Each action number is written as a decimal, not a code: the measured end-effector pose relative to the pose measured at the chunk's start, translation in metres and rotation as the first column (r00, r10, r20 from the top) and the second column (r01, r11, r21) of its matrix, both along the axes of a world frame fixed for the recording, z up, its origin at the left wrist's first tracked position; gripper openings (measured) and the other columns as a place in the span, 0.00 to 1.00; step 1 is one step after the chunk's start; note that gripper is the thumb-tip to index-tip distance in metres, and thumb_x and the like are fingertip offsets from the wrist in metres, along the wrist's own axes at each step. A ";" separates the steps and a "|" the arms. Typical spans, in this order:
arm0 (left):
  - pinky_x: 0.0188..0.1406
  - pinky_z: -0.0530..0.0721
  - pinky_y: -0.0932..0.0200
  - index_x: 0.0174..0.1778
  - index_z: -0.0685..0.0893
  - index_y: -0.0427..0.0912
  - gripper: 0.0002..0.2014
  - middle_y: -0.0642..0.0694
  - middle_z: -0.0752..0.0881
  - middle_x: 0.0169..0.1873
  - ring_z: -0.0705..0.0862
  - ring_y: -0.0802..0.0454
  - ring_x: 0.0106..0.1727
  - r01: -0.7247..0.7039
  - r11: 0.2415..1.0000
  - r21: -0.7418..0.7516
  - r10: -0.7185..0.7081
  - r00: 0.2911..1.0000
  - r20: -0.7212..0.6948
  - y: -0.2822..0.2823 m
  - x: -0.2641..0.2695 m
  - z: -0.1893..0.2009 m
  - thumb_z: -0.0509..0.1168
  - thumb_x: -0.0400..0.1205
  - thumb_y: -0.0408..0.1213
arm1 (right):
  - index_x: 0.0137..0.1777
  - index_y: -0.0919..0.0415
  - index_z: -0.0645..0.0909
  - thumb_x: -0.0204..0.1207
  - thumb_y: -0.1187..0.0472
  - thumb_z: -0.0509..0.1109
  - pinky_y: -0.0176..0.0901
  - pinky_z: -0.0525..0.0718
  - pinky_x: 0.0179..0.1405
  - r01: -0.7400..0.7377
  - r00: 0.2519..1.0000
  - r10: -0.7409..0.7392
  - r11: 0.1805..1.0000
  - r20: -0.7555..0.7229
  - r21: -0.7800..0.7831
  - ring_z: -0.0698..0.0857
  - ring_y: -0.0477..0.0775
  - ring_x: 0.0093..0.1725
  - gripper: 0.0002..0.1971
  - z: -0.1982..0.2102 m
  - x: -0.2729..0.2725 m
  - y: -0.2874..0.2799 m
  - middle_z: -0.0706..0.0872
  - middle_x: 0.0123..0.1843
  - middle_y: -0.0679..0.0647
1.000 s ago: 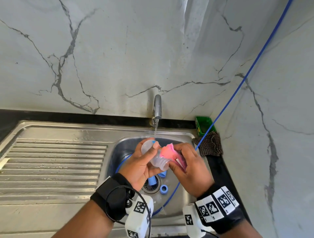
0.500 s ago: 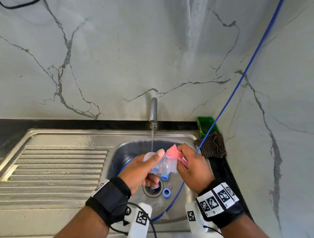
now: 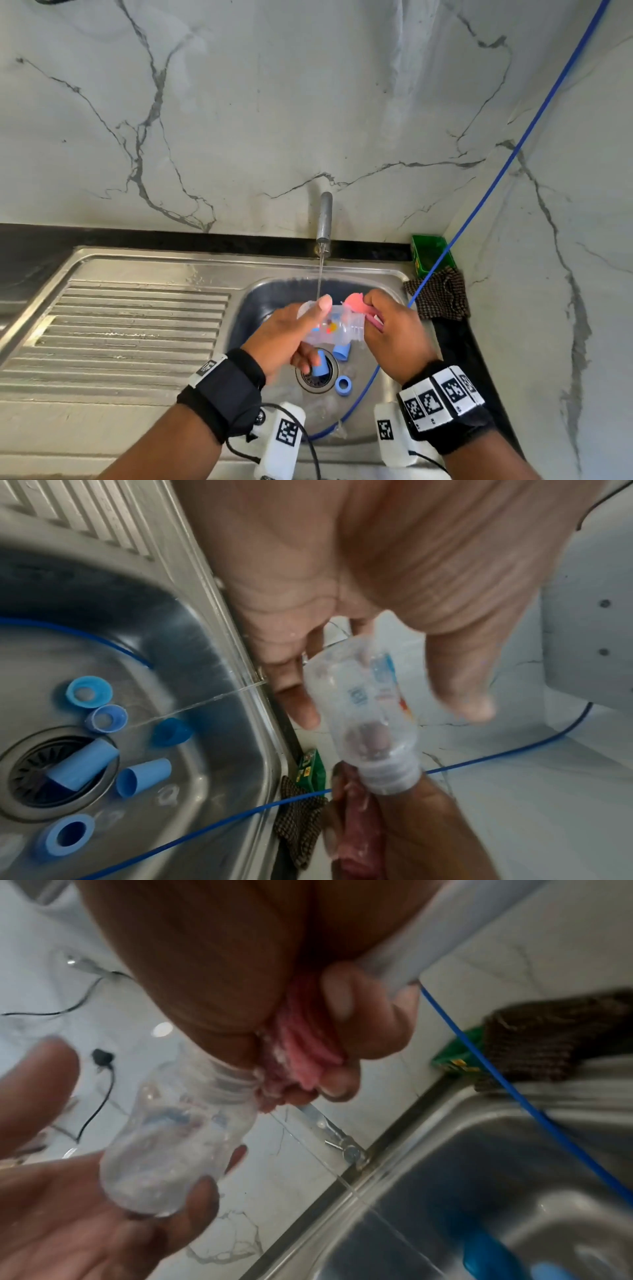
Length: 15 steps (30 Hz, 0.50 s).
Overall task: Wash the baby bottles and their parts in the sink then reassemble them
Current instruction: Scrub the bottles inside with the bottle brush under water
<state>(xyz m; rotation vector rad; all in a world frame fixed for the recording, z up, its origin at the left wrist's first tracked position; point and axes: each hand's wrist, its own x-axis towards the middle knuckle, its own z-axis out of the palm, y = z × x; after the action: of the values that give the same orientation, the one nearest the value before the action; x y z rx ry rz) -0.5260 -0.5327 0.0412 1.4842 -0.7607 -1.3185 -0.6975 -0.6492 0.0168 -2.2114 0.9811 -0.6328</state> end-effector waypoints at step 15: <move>0.41 0.89 0.52 0.73 0.77 0.52 0.28 0.50 0.88 0.51 0.90 0.46 0.41 0.059 0.948 -0.312 -0.043 0.997 0.059 0.032 0.053 -0.010 0.77 0.77 0.38 | 0.35 0.54 0.73 0.85 0.43 0.65 0.46 0.81 0.34 0.186 0.982 -0.185 0.968 -0.021 0.168 0.79 0.57 0.30 0.20 -0.007 0.038 0.034 0.79 0.27 0.49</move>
<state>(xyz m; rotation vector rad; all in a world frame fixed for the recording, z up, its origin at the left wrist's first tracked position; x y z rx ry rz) -0.4734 -0.5010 0.0317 1.2538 -0.9988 -1.1390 -0.6599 -0.6153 0.0098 -1.9887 1.2092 -0.6033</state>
